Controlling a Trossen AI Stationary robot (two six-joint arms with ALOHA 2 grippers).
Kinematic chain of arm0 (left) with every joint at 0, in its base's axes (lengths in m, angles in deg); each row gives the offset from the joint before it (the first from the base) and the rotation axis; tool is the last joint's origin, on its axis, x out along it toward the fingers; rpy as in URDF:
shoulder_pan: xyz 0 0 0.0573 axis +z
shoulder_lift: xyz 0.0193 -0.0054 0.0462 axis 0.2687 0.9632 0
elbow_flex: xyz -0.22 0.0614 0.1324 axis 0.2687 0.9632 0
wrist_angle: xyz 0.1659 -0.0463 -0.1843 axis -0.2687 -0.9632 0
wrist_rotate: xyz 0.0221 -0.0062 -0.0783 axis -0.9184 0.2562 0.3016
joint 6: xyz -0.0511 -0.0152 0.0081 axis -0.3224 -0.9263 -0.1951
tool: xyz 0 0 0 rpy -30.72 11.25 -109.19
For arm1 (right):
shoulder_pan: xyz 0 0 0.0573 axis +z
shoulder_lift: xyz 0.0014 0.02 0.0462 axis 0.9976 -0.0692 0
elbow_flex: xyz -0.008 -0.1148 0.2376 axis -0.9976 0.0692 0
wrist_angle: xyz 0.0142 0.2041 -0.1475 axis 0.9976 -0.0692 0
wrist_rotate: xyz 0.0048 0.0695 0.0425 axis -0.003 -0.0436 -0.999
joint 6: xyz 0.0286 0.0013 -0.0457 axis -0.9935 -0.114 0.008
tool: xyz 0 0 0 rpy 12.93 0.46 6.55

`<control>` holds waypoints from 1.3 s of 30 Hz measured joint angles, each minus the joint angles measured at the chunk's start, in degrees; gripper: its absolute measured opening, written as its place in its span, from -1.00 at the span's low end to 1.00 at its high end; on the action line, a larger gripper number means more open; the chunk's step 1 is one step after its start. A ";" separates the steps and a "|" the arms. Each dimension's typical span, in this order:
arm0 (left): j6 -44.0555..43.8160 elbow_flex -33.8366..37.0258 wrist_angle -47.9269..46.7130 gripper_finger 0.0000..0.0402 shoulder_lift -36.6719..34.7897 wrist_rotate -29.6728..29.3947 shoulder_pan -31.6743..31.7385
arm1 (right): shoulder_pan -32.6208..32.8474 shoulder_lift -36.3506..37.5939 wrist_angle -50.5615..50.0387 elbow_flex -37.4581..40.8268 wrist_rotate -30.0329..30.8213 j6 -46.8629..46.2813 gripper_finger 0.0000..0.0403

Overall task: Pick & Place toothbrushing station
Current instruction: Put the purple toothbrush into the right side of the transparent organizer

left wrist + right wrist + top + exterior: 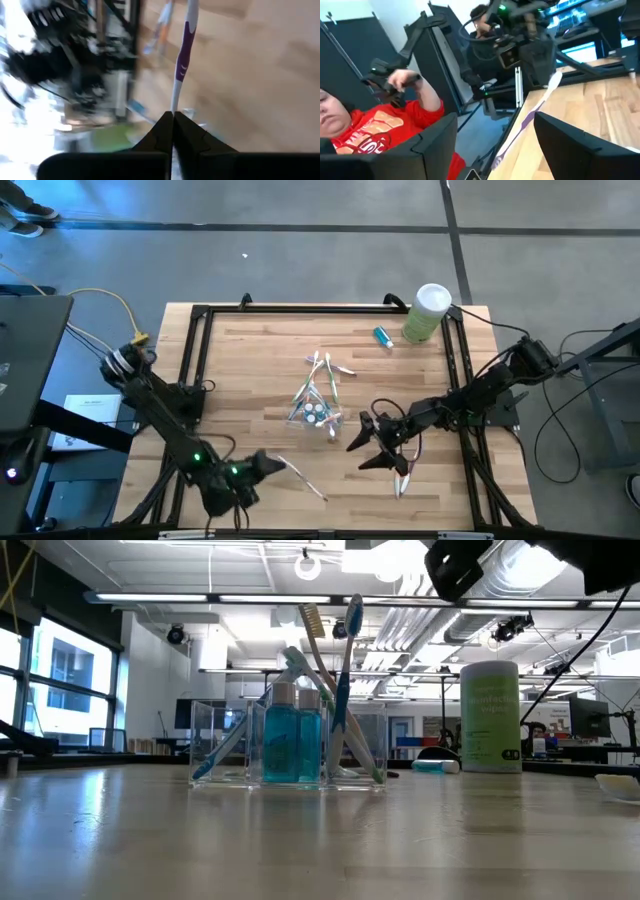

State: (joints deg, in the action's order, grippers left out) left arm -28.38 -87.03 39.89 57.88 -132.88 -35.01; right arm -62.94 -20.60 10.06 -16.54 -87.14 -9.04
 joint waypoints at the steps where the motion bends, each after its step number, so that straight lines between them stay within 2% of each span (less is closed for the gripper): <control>1: 4.37 -1.41 0.92 -0.99 1.71 -1.76 0.32 | 0.23 -0.01 -1.23 -0.73 0.02 0.00 0.27; 3: 11.42 -4.12 2.63 -0.99 4.81 -4.62 1.20 | 0.83 -0.01 -4.68 -2.78 0.48 0.03 0.27; 5: 15.93 -6.79 3.16 -0.99 7.43 -4.85 2.18 | 1.62 -0.01 -9.27 -4.75 2.37 0.34 0.27; 11: 22.86 -10.81 3.12 -0.99 11.43 -4.02 4.78 | 3.52 -0.01 -21.84 -9.78 12.66 1.97 0.27; 15: 24.12 -10.84 3.25 -0.99 11.51 -4.14 6.50 | 3.97 -0.01 -24.04 -10.63 16.04 1.98 0.27; 20: 29.80 -10.89 4.96 -0.99 11.51 -3.78 8.09 | 3.91 -0.02 -24.39 -10.63 17.72 1.98 0.27; 27: 44.37 -10.89 13.75 -0.99 11.51 -1.03 9.57 | 3.43 -0.07 -26.55 -10.61 18.00 1.90 0.27; 33: 50.84 -10.93 17.25 -0.99 11.51 1.66 10.94 | 3.43 -1.82 -25.94 -10.59 17.60 1.94 0.27; 39: 51.90 -10.93 17.34 -0.99 11.56 1.61 12.37 | 2.10 -4.05 -24.10 -10.60 16.07 1.95 0.27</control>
State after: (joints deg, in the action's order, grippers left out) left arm 23.52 -97.96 57.23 69.44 -131.27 -22.65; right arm -60.84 -24.66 -14.04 -27.13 -71.07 -7.09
